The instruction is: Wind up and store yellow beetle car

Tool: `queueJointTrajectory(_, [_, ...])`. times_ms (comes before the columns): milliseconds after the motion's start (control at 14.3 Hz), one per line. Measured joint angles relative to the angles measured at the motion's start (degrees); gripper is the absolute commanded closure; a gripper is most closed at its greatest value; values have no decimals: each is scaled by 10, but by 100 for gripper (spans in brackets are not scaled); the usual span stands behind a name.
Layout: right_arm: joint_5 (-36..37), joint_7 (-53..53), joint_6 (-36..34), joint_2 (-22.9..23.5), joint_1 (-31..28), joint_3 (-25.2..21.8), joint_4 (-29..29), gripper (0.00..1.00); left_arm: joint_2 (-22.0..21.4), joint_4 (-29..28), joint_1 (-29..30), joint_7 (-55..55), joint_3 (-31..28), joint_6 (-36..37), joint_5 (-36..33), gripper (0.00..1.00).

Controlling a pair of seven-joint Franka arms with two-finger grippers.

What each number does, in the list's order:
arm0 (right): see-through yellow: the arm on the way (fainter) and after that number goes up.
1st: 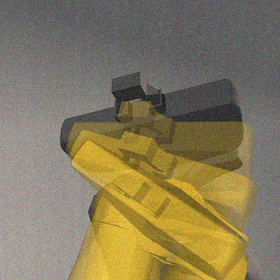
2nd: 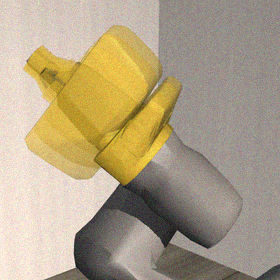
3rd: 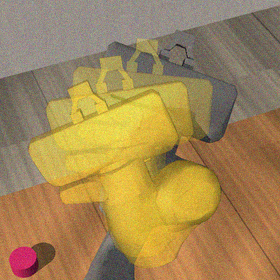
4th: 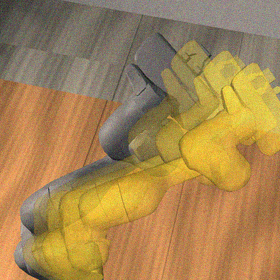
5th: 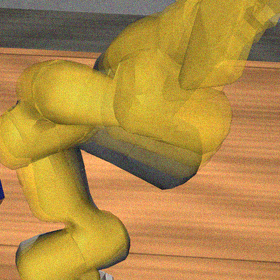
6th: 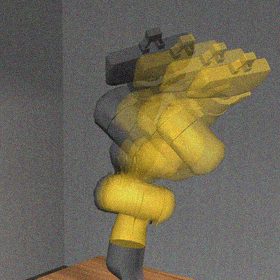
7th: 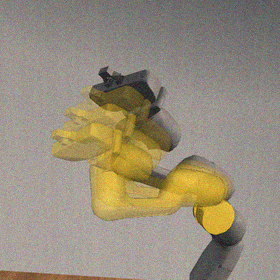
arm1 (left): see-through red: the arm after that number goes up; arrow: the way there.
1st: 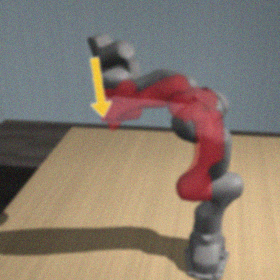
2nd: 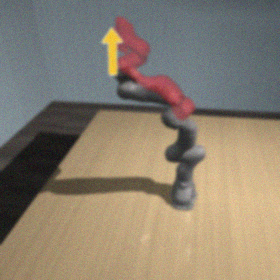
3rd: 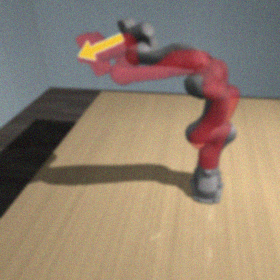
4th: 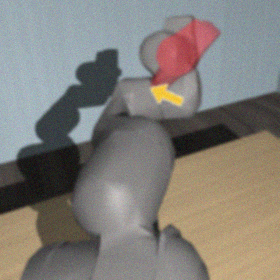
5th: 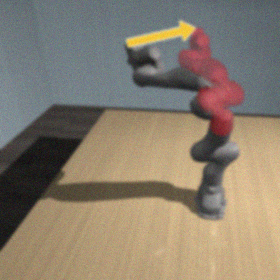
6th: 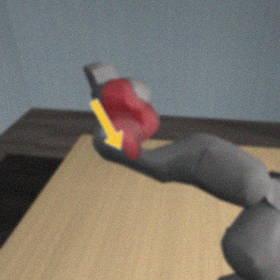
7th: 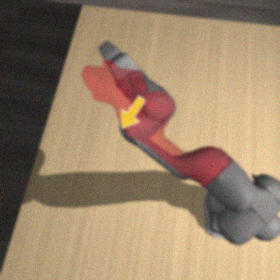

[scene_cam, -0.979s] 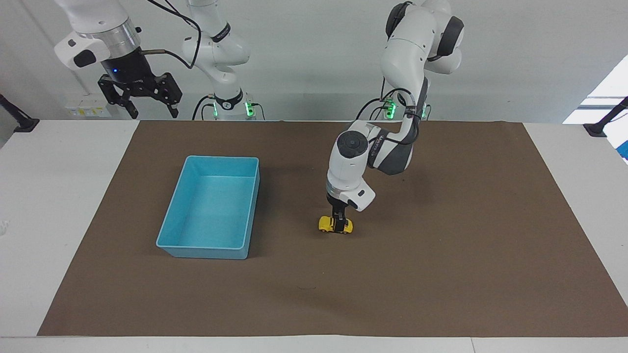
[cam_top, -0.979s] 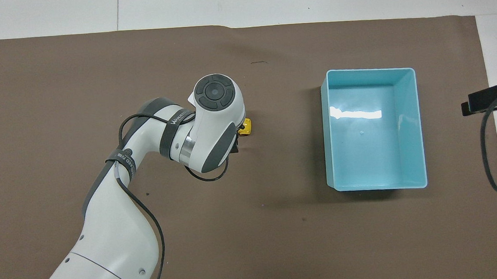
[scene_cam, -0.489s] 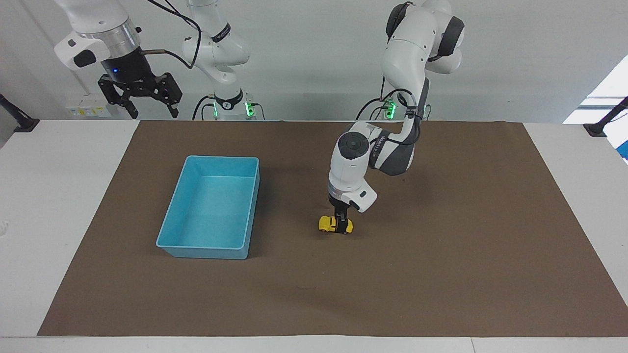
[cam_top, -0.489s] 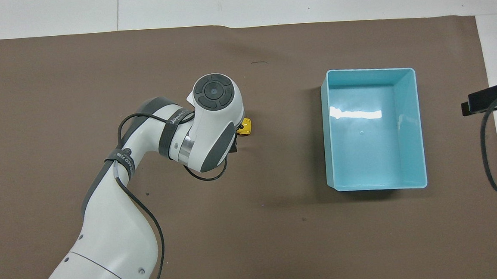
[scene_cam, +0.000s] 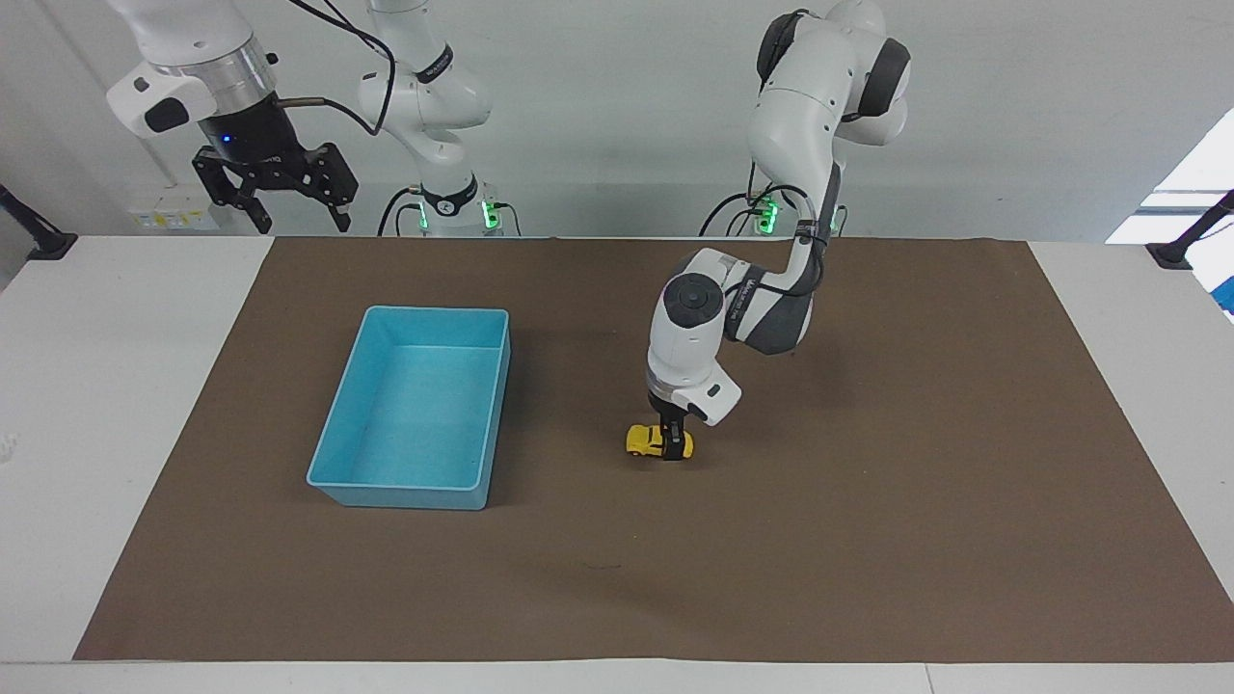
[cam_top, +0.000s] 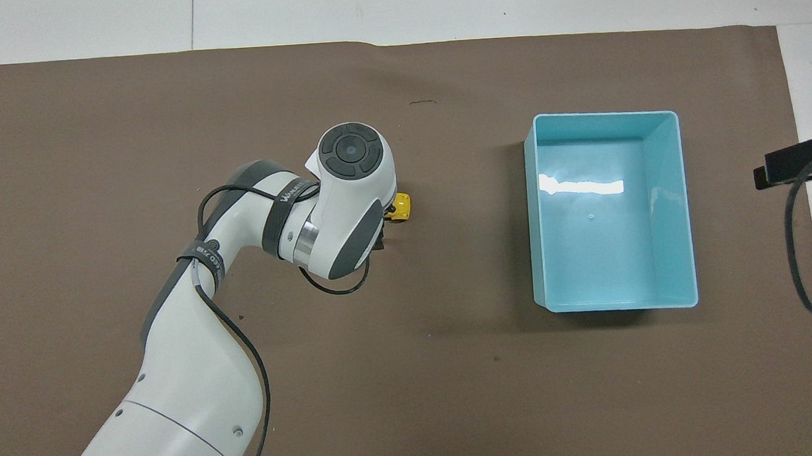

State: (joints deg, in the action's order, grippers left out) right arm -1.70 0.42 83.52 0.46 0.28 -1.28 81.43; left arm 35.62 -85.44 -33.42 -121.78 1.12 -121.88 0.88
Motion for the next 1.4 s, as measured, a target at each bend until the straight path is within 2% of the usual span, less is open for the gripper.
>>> queueJointTrajectory(70, [0, 0, 0, 0, 0, 0, 0, 0, 0, 4, 0, 0, -1, 1, -1, 61])
queueJointTrajectory(350, [0, 0, 0, 0, 0, 0, 0, 0, 0, 7, 0, -3, 1, 4, -1, 69])
queueJointTrajectory(1398, [0, 0, 0, 0, 0, 0, 0, 0, -6, 3, 21, -17, -3, 38, -1, 68])
